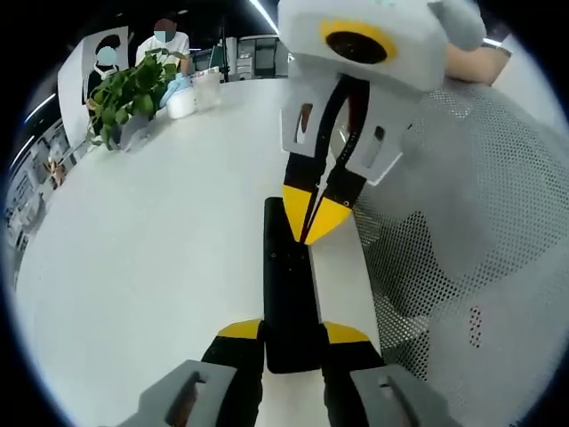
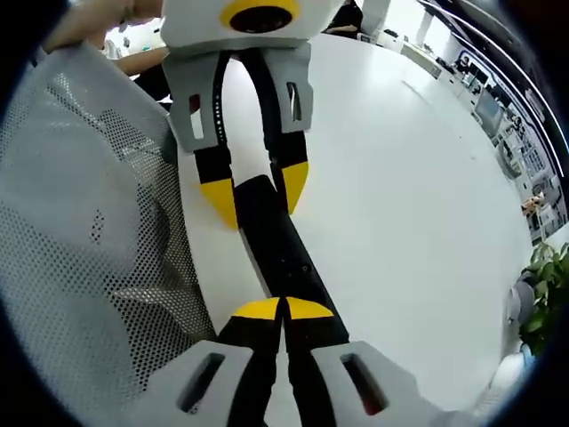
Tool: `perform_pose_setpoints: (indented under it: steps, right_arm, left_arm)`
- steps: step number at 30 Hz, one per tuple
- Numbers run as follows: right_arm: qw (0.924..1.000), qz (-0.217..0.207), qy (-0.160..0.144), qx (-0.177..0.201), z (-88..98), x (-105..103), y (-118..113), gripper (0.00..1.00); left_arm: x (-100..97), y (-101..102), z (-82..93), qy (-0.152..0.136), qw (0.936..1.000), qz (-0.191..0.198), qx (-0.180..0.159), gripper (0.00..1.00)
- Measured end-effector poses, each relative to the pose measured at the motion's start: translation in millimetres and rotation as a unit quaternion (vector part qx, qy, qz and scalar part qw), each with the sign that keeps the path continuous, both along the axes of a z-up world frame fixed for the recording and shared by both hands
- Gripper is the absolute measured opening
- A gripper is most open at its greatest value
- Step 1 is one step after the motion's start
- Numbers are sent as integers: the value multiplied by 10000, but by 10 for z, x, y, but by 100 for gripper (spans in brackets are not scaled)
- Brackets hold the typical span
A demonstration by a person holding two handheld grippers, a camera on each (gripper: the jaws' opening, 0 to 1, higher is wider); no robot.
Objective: Press the specified remote control buttons in sequence, fully releasing each button before pressing the next.
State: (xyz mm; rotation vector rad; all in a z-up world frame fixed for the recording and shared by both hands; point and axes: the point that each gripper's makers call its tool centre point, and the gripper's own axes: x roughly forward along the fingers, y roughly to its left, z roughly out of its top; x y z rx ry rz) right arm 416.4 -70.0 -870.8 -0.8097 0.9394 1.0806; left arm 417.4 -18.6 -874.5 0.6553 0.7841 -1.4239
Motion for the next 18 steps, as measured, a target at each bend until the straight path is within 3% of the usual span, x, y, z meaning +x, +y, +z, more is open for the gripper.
perform_pose_setpoints:
  steps: [5, 11, 18]
  right_arm:
    - [10000, 43, -40, -42, -1, 4, -2, 0]
    - [9991, -343, 202, 174, 14, 22, -1, 0]
    - [9989, -360, 172, 242, 22, 35, 50, 0]
  left_arm:
    - [1, 0, 2, 1, 10000, 5, -4, 24]
    - [2, 5, 3, 4, 10000, 17, -22, 24]
    - [3, 5, 4, 22, 10000, 31, -42, 24]
